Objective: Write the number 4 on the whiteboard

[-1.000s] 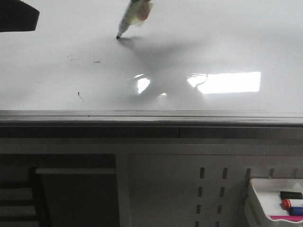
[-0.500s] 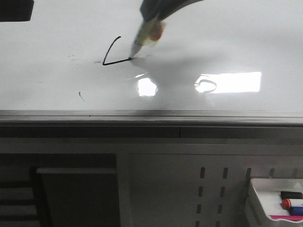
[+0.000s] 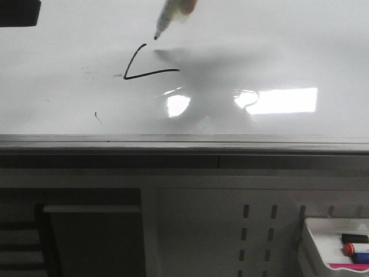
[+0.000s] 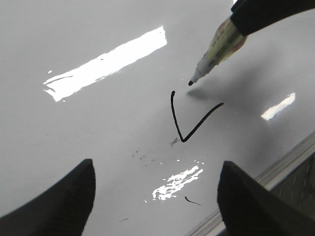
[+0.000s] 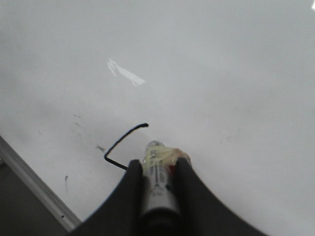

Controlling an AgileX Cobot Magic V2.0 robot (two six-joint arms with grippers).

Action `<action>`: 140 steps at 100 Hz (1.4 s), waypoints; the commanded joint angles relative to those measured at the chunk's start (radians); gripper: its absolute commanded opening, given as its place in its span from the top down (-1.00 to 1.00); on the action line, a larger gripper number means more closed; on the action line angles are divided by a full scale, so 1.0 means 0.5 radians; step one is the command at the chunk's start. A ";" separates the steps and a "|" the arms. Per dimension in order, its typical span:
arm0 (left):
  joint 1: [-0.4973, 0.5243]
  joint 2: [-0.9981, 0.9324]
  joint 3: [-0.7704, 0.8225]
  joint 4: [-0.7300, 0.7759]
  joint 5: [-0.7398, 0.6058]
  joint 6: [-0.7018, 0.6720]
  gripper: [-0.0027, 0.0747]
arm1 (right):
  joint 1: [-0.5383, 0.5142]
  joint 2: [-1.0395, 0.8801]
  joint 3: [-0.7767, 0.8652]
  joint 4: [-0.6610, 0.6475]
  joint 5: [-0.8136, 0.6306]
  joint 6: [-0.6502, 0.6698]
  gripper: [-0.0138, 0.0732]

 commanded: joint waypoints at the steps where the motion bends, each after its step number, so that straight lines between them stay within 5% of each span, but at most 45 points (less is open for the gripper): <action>1: 0.006 -0.023 -0.054 -0.010 -0.158 -0.029 -0.29 | -0.028 -0.007 -0.060 0.025 -0.065 -0.015 0.83; 39: -0.036 -0.008 -0.054 0.098 -0.158 -0.029 -0.29 | 0.124 -0.081 0.113 0.128 0.076 -0.015 0.83; 67: -0.415 0.303 -0.054 0.229 -0.363 -0.029 -0.29 | 0.359 -0.192 -0.014 0.128 0.204 -0.015 0.83; 99: -0.398 0.481 -0.054 0.220 -0.550 -0.029 -0.28 | 0.473 -0.196 -0.026 0.149 0.329 -0.015 0.83; 109: -0.398 0.494 -0.054 0.220 -0.555 -0.029 0.05 | 0.473 -0.196 -0.026 0.199 0.325 -0.015 0.83; 121: -0.398 0.497 -0.054 0.220 -0.547 -0.032 0.99 | 0.473 -0.196 -0.026 0.201 0.334 -0.015 0.83; 133: -0.398 0.497 -0.054 0.217 -0.552 -0.032 0.98 | 0.473 -0.196 -0.026 0.225 0.344 -0.015 0.82; 140: -0.398 0.497 -0.054 0.212 -0.548 -0.032 0.98 | 0.473 -0.196 -0.026 0.230 0.365 -0.015 0.65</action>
